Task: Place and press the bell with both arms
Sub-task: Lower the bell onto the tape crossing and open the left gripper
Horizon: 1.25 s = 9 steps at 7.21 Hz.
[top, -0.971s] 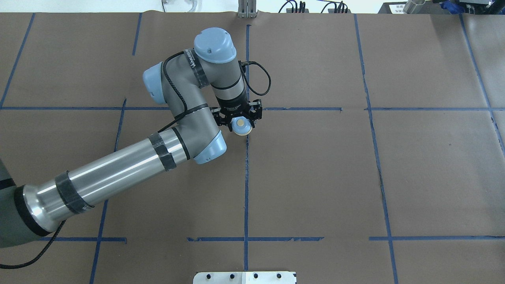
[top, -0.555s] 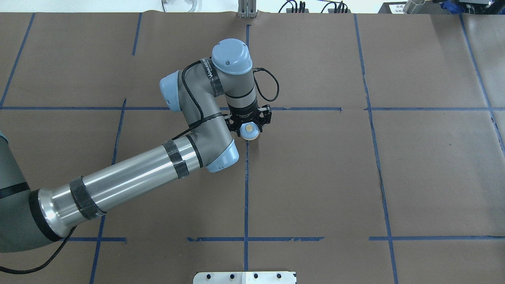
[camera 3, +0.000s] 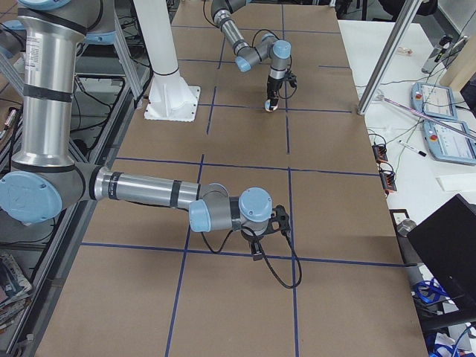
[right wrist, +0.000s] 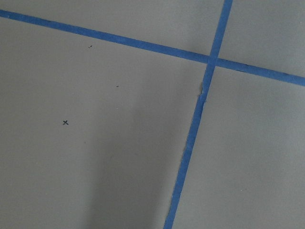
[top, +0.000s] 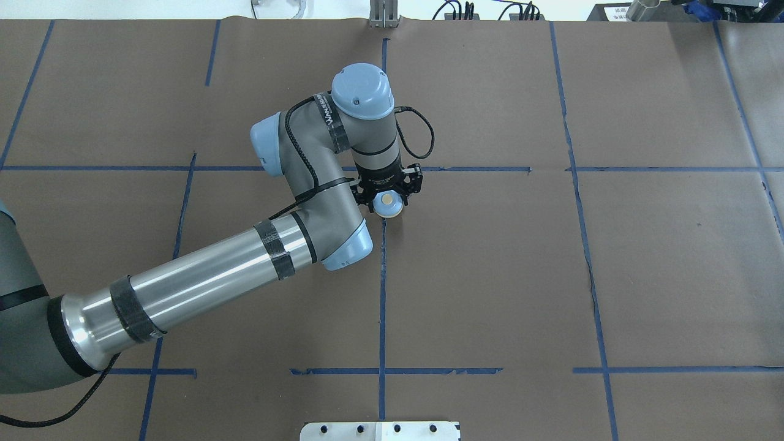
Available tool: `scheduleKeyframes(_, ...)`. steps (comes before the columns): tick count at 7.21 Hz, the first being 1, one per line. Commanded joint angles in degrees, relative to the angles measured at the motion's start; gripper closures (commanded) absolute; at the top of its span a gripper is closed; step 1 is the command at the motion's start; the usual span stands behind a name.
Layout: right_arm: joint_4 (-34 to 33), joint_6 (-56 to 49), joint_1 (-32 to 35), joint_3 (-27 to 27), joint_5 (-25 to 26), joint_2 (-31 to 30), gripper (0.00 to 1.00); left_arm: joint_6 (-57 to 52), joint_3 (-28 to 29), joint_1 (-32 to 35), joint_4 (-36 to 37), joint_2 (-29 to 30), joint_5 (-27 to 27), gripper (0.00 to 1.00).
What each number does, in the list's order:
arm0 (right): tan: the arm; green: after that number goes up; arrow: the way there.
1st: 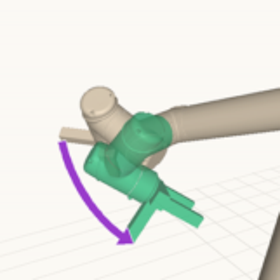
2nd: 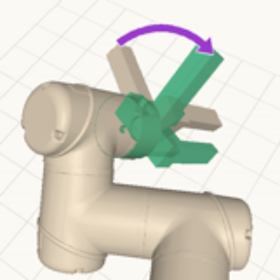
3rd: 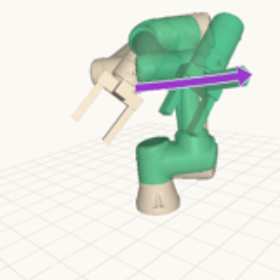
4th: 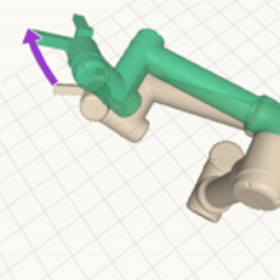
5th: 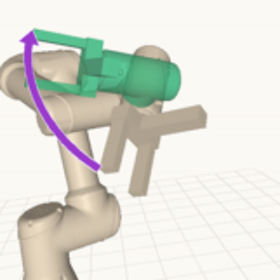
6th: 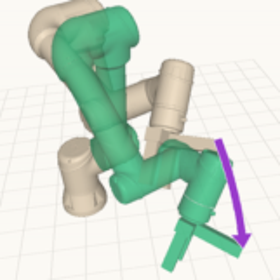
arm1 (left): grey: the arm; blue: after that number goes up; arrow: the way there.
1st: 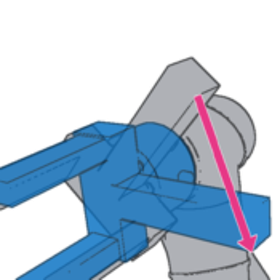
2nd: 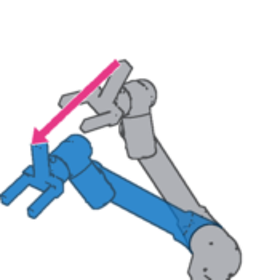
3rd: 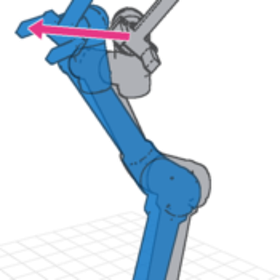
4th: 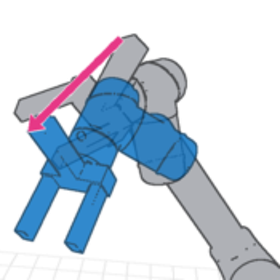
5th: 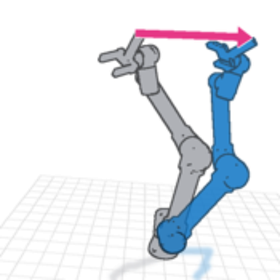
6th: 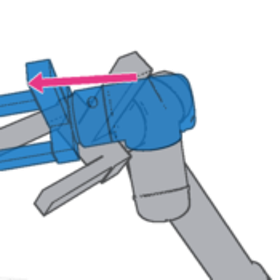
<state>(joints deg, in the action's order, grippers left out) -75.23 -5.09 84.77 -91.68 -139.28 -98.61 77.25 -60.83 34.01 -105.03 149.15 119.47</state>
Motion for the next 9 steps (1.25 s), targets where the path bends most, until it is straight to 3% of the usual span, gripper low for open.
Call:
scheduleKeyframes(1,0.0,0.0,-0.1,0.0,0.0,0.2,0.00,-0.1,-0.2,-0.1,-0.3,0.0,-0.4,0.00)
scheduleKeyframes(3,0.0,0.0,-0.6,0.0,0.0,0.6,0.00,0.0,-1.3,0.4,-0.1,-0.1,-0.4,0.00)
scheduleKeyframes(6,0.1,2.3,-2.5,-0.6,-2.7,4.0,0.00,4.8,-13.0,4.7,0.6,-1.3,0.3,0.00)
scheduleKeyframes(7,0.2,9.8,-5.0,-1.7,-3.1,7.7,0.00,5.0,-19.1,5.6,0.6,-5.0,0.3,0.00)
scheduleKeyframes(9,0.3,30.7,-12.5,-6.2,-2.8,15.2,0.00,4.4,-33.4,9.4,0.6,-17.9,2.6,0.00)
